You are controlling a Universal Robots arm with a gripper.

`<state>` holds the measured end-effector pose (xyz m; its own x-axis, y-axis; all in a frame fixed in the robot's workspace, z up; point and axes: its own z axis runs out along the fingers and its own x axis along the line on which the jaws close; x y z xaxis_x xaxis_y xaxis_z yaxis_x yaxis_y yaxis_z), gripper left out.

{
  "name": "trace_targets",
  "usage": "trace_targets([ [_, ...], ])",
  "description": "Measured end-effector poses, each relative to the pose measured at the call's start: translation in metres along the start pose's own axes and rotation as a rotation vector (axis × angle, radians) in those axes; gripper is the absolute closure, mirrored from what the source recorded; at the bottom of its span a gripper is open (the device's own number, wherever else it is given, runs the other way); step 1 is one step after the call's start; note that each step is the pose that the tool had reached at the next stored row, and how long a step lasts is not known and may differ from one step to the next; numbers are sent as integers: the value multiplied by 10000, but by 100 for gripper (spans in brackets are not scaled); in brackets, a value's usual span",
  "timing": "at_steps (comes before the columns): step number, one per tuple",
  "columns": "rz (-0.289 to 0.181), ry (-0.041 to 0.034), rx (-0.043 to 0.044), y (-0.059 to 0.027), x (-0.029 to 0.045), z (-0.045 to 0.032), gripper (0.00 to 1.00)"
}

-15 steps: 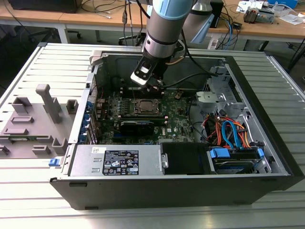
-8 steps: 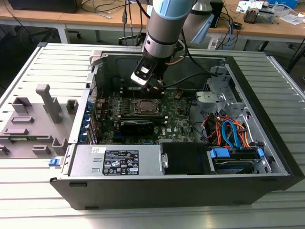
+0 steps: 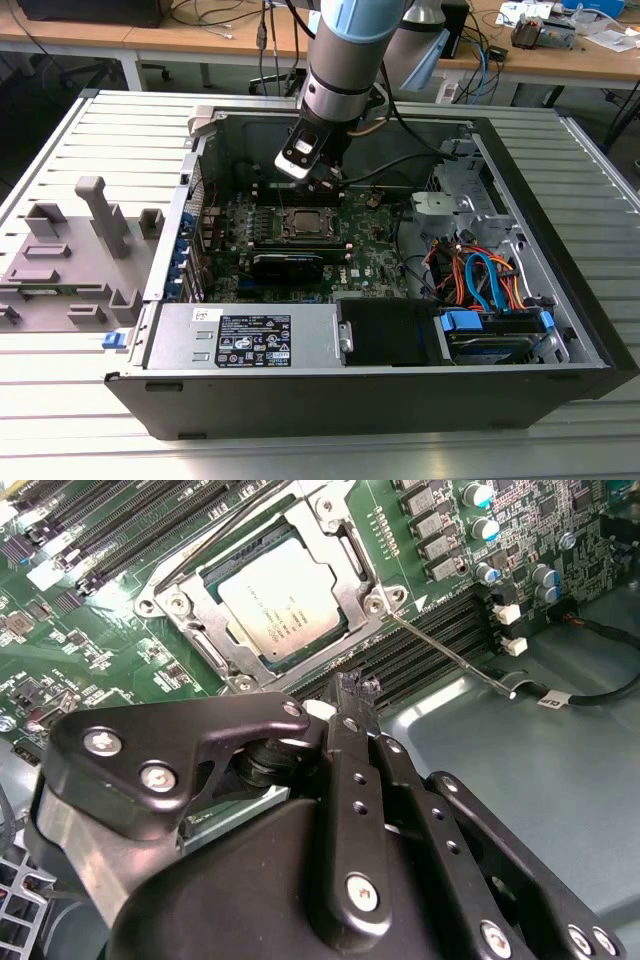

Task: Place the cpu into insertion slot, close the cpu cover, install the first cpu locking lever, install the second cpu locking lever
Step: 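Install the first cpu locking lever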

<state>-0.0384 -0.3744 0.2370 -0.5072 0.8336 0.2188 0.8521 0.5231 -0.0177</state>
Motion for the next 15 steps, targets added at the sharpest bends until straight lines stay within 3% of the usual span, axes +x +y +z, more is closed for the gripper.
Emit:
trace_targets([
  [9,-85,69,-25,0,0,0,89],
  [12,-155,125,-46,0,0,0,89],
  [15,-392,132,3,-1,0,-1,89],
])
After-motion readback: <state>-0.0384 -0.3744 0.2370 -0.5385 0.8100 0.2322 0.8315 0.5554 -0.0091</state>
